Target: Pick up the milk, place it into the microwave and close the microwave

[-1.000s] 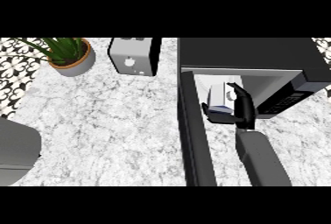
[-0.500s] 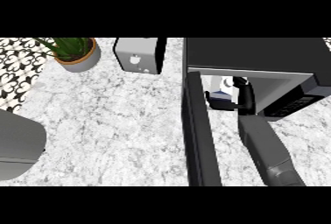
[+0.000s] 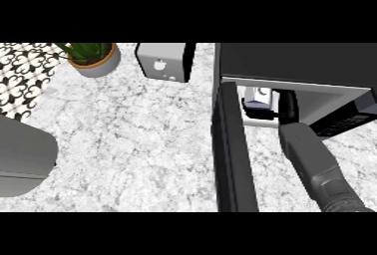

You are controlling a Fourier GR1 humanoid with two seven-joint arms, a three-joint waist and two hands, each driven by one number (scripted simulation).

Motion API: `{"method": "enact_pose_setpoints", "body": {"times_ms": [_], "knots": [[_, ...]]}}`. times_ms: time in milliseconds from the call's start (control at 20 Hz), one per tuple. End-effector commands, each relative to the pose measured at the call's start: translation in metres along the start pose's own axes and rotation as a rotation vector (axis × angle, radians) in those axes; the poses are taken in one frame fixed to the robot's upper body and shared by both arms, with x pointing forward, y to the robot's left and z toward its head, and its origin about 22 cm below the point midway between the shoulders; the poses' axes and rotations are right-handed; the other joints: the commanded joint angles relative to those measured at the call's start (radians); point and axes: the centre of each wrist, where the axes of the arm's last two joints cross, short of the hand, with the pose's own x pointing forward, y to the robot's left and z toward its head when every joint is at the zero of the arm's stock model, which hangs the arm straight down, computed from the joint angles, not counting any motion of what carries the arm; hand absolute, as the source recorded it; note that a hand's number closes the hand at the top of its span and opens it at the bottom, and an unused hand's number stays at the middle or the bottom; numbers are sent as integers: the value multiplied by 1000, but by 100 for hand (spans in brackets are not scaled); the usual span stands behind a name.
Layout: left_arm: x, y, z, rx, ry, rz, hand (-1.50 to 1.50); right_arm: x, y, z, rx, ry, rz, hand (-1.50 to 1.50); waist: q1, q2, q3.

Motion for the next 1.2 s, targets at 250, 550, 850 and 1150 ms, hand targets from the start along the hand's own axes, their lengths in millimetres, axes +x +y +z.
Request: {"method": "enact_pose_setpoints", "body": {"times_ms": [250,550,850,1150], "knots": [[-9,2,0,-26,-5,6,-150,7,-15,-20,-90,-90,74,150,20,12,2],[-7,2,-8,-13,-15,12,-150,30,-6,-41,-173,-157,51,150,33,18,2],[-14,11,-6,-28,10,-8,-150,32,-15,-48,-311,-145,199,150,41,22,0],[-15,11,-11,-53,10,23,-150,32,-10,-46,-333,-141,240,150,51,33,2]]}}
